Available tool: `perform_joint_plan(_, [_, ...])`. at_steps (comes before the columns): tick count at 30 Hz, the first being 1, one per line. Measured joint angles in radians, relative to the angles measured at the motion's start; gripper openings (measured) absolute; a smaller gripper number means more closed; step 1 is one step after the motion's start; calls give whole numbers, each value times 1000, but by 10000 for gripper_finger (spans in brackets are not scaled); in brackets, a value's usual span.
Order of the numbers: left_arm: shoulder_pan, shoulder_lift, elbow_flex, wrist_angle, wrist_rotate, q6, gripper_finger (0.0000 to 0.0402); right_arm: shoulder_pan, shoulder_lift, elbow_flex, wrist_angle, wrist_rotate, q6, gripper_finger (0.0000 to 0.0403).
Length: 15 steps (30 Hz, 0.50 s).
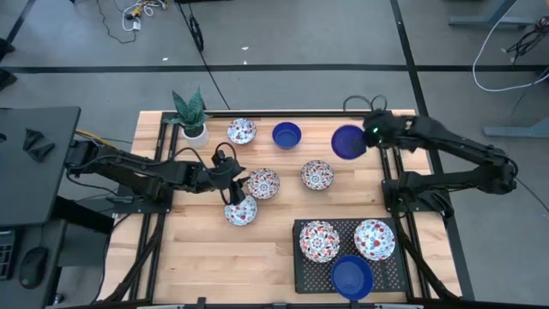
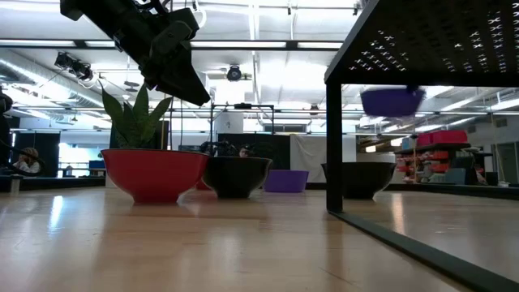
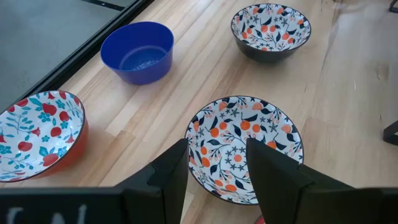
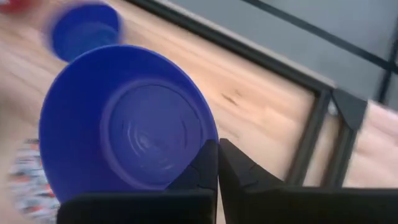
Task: Pick & Place Mini bowls
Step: Stack the bottom blue bowl on top of the blue bowl on the shelf
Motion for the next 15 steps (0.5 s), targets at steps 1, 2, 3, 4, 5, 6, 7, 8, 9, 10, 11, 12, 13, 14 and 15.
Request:
perform_joint_plan(1, [0, 0, 0, 0, 0, 0, 165, 1, 0, 43, -6, -28, -23, 1])
perform_joint_plan(2, [0, 0, 0, 0, 0, 0, 165, 3, 0, 85, -15, -63, -46, 0])
perform_joint_plan(3, [0, 0, 0, 0, 0, 0, 165, 6, 0, 127, -28, -104, -68, 0])
perform_joint_plan(4, [0, 0, 0, 0, 0, 0, 165, 15, 1, 164, -37, -151, -88, 0])
perform_joint_plan(5, [0, 0, 0, 0, 0, 0, 165, 32, 4, 200, -39, -206, -101, 0])
perform_joint_plan(6, [0, 0, 0, 0, 0, 0, 165, 56, 6, 231, -41, -265, -112, 0])
perform_joint_plan(7, [0, 0, 0, 0, 0, 0, 165, 89, 11, 256, -46, -312, -119, 0])
perform_joint_plan(8, [0, 0, 0, 0, 0, 0, 165, 127, 18, 277, -52, -341, -117, 0])
perform_joint_plan(9, [0, 0, 0, 0, 0, 0, 165, 173, 24, 296, -57, -358, -107, 0])
perform_joint_plan(10, [0, 0, 0, 0, 0, 0, 165, 227, 31, 312, -62, -367, -84, 0])
perform_joint_plan(11, [0, 0, 0, 0, 0, 0, 165, 285, 43, 325, -69, -368, -56, 0])
perform_joint_plan(12, [0, 0, 0, 0, 0, 0, 165, 350, 54, 333, -73, -367, -32, 0])
perform_joint_plan(13, [0, 0, 0, 0, 0, 0, 165, 411, 69, 343, -72, -369, -11, 0])
perform_joint_plan(14, [0, 0, 0, 0, 0, 0, 165, 474, 88, 352, -68, -371, 10, 0])
perform_joint_plan(15, [0, 0, 0, 0, 0, 0, 165, 537, 110, 361, -63, -373, 32, 0])
